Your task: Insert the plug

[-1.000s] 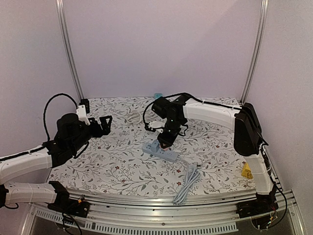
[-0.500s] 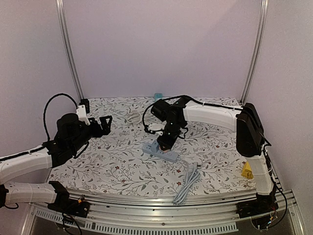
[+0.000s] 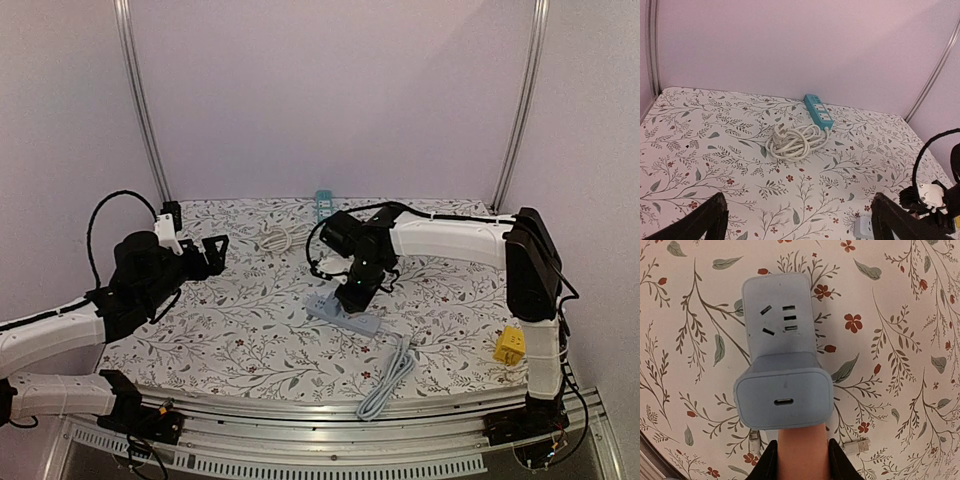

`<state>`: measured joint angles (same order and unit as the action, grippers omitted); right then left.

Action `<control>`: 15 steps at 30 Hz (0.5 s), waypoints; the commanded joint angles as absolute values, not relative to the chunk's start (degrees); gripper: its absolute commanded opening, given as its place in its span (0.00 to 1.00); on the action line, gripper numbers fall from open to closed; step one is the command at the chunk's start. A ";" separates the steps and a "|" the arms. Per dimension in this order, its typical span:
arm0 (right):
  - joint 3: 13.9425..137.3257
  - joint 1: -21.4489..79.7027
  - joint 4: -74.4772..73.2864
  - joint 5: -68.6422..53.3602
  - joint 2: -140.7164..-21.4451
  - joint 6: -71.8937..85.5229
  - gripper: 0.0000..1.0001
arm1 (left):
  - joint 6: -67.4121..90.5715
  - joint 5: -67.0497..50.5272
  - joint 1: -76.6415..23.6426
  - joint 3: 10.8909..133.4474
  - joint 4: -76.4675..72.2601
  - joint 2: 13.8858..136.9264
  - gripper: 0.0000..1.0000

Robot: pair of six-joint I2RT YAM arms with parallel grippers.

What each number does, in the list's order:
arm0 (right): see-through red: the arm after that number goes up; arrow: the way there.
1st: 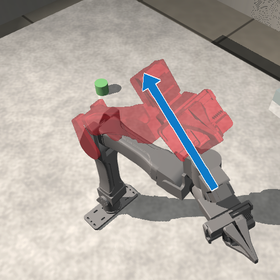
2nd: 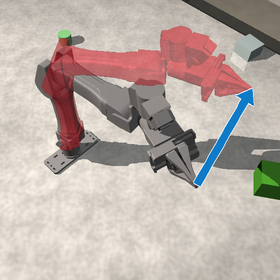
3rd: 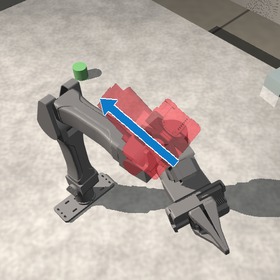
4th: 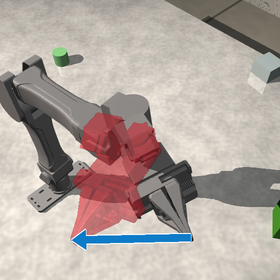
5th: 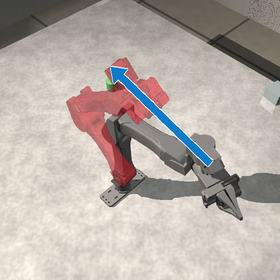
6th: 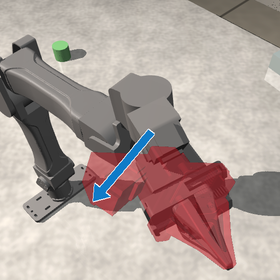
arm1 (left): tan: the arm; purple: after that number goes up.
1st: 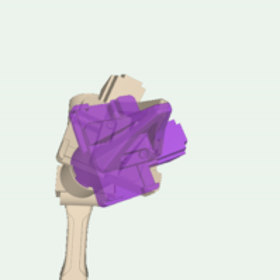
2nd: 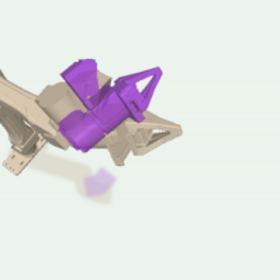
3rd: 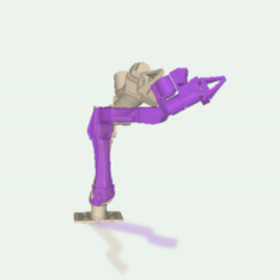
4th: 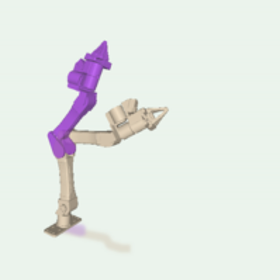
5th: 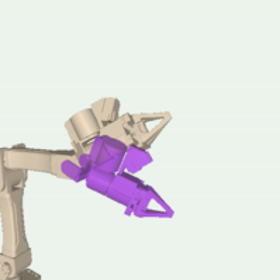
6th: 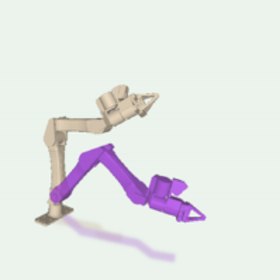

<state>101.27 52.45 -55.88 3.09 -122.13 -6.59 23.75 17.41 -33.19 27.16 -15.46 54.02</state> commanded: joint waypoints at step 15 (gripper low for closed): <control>103.76 51.81 -63.34 6.14 -117.38 -6.75 0.00 | 23.63 16.90 -32.28 26.35 -14.89 53.48 0.99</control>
